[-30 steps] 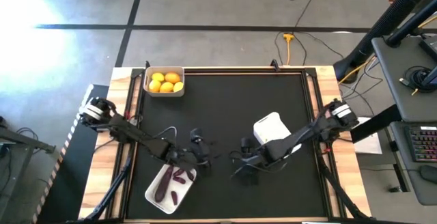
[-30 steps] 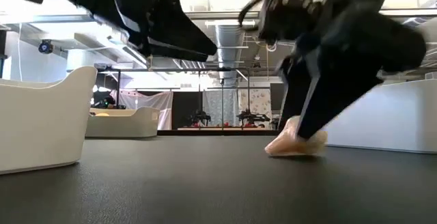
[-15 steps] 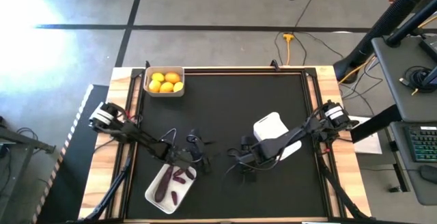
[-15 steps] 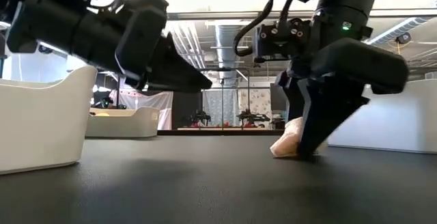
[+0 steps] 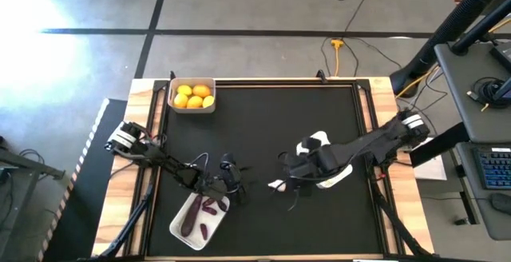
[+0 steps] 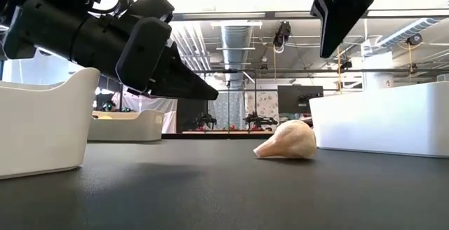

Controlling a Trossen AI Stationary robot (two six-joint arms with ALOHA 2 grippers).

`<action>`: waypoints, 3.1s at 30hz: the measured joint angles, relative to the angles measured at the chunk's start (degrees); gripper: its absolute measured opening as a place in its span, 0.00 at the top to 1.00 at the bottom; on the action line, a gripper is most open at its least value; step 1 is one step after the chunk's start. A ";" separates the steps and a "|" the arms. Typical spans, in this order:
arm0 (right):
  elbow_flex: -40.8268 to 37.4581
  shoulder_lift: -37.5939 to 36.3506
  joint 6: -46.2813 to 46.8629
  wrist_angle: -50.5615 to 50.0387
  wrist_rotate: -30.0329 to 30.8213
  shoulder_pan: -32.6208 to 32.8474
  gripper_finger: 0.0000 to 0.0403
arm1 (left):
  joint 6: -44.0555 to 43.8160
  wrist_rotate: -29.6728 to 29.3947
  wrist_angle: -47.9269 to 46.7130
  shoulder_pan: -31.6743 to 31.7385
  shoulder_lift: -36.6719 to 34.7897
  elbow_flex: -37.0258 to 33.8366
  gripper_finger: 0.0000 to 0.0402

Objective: Sort produce into baskets
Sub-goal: Put the left garlic into the middle right white bin, then adjust the bottom left white bin

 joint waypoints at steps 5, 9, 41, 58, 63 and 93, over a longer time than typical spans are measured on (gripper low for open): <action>-6.44 -1.91 -1.95 15.79 -2.75 1.15 0.82 | -0.13 0.01 0.20 0.00 -0.02 0.02 0.43; -10.14 0.89 -6.40 29.78 -5.77 2.19 0.68 | -0.28 0.01 0.34 0.00 -0.02 0.02 0.43; -5.96 13.92 -7.86 23.42 -7.23 -1.67 0.59 | -0.30 0.08 -0.36 0.02 0.04 -0.04 0.43; -5.63 -3.84 13.60 -12.71 1.90 -1.13 0.68 | -3.62 2.83 -1.52 0.02 0.09 -0.07 0.43; -15.39 -9.66 19.37 -10.37 1.12 -1.13 0.69 | -3.71 3.46 -1.47 0.07 0.09 -0.07 0.43; -14.39 -13.75 -18.74 19.35 -6.08 -5.72 0.37 | -44.80 18.24 -93.06 -1.21 -51.82 0.24 0.45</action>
